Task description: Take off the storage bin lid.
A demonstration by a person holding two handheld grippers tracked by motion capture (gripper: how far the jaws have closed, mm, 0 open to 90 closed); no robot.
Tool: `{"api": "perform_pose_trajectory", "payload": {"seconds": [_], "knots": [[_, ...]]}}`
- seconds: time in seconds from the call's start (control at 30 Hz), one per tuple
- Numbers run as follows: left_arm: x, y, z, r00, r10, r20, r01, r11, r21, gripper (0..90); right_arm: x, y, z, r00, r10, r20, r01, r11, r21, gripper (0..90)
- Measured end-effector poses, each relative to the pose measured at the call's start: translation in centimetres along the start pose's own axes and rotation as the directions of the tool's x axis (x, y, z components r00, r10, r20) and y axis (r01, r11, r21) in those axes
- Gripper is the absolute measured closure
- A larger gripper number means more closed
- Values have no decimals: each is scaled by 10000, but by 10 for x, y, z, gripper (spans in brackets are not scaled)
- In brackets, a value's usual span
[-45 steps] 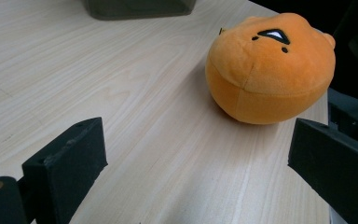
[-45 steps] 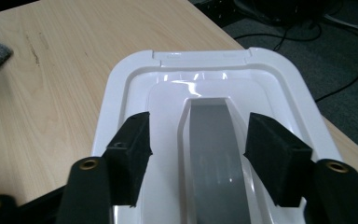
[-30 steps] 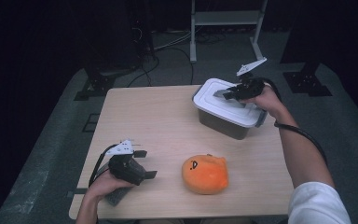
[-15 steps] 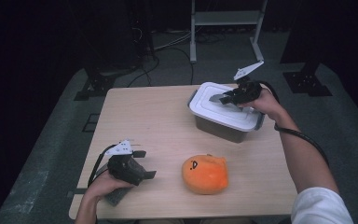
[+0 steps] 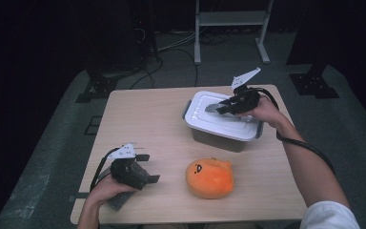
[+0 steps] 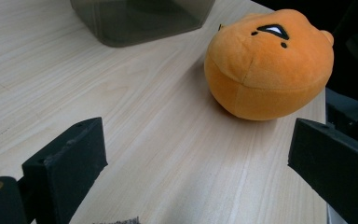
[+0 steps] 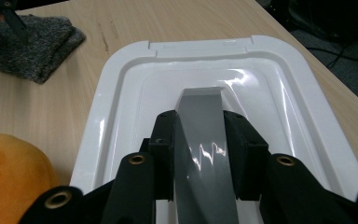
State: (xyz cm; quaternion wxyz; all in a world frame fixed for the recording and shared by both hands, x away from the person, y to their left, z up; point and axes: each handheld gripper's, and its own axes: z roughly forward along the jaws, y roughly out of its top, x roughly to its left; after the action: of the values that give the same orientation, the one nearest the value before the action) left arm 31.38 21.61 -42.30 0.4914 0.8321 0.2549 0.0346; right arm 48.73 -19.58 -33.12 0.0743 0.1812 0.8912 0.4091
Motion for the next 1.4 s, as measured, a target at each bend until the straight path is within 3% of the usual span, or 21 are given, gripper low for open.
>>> {"api": "perform_pose_trajectory", "payload": {"seconds": [0.53,1.23,1.4], "knots": [[2,-3,0,9999,-104,-114,105,9999,117,33,27,11,16,9964,-536,-655,525,9985,-182,651],[4,-6,2,9998,-128,-150,133,9994,305,33,41,20,25,9912,-705,-1118,705,9975,-36,653],[5,-7,1,9997,-145,-204,152,9992,363,33,40,21,25,9918,-747,-1041,754,9972,22,653]]}}
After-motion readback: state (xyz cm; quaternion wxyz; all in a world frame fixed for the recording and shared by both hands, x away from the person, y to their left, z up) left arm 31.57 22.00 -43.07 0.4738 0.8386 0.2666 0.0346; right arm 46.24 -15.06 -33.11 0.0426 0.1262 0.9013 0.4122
